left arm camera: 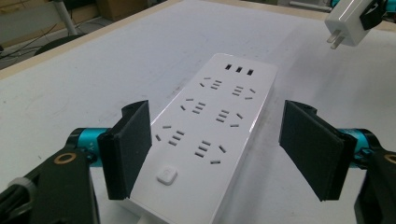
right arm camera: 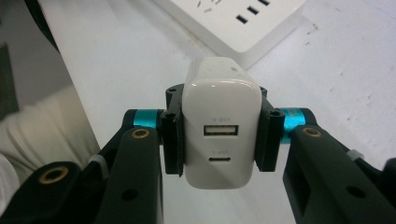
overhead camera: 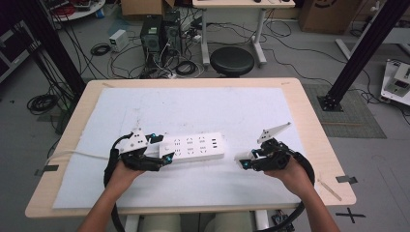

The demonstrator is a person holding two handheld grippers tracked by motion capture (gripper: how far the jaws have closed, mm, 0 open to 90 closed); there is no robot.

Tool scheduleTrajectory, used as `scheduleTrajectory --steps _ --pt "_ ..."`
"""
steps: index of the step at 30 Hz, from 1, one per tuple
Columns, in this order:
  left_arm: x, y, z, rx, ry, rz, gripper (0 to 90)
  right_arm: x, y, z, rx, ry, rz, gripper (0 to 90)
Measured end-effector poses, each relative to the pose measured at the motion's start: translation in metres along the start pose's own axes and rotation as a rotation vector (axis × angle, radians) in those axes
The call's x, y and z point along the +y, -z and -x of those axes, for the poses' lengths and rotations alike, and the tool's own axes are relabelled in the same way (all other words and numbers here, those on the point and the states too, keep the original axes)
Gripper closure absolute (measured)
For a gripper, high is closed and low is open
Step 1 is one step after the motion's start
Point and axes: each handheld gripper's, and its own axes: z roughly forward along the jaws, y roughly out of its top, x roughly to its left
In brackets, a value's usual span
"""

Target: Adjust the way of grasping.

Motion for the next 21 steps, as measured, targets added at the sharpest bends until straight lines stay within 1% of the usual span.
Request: scheduleTrajectory --steps 2,3,4,6,8,16,19,21 --pt "0.0 0.001 0.0 0.002 0.002 0.004 25.4 0.002 0.001 -0.001 -0.006 0.019 -0.018 62.9" --pt "0.0 0.001 0.0 0.002 0.002 0.004 25.4 0.002 0.001 -0.001 -0.006 0.019 -0.018 62.9" --pt "0.0 0.001 0.0 0.007 0.0 0.005 25.4 0.003 0.0 -0.001 -0.007 0.039 -0.03 62.9" --pt "0.0 0.003 -0.001 0.013 0.001 0.009 25.4 0.005 0.0 -0.002 -0.017 0.056 -0.049 62.9" --pt "-0.001 0.003 -0.001 0.018 0.004 0.012 25.4 0.006 0.0 -0.003 -0.027 0.07 -0.057 62.9" --pt "-0.006 0.014 -0.004 0.067 0.019 0.044 25.4 0.015 0.0 -0.002 -0.04 0.102 -0.064 62.9" --pt "-0.009 0.019 -0.004 0.097 0.036 0.06 22.1 0.018 -0.002 -0.002 -0.05 0.13 -0.072 62.9" --pt "-0.011 0.022 -0.004 0.106 0.047 0.068 21.9 0.021 -0.003 -0.002 -0.058 0.149 -0.081 62.9"
